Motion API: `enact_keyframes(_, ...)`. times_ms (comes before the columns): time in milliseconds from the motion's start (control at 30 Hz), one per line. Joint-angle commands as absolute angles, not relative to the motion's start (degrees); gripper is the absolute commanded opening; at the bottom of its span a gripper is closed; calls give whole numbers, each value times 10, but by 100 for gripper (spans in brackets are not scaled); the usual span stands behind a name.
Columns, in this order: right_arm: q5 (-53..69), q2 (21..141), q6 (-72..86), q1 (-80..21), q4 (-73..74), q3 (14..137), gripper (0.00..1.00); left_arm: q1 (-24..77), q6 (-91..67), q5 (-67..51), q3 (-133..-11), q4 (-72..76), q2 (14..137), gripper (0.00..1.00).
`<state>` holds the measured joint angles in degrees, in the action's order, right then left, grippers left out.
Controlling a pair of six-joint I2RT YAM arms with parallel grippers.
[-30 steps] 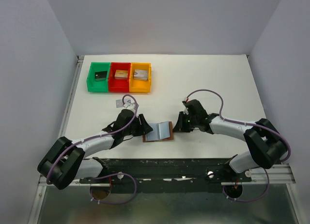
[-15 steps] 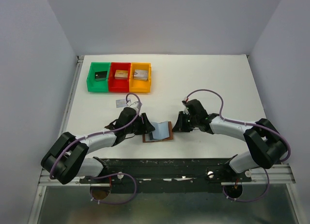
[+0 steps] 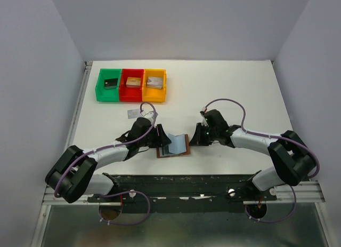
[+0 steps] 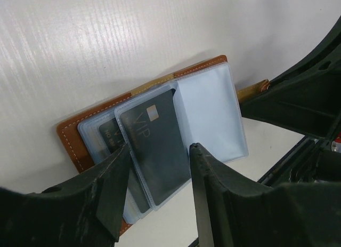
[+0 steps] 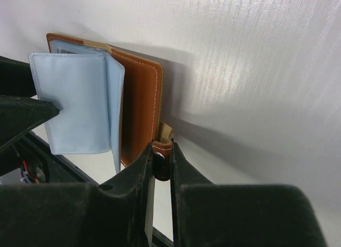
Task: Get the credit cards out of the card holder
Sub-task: Remove the credit card from the card holder.
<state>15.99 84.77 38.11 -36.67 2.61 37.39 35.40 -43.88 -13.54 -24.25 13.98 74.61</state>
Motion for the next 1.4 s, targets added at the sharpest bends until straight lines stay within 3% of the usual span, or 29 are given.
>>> enact_keyframes(0,175,855,384,-367,13,374,0,361,-422,-149,-268,141,739,56)
enact_keyframes(667,174,857,381,-367,20,377,0,368,-415,-142,-271,134,744,57)
enact_keyframes(1367,178,860,382,-367,12,373,0,372,-427,-123,-245,154,716,66)
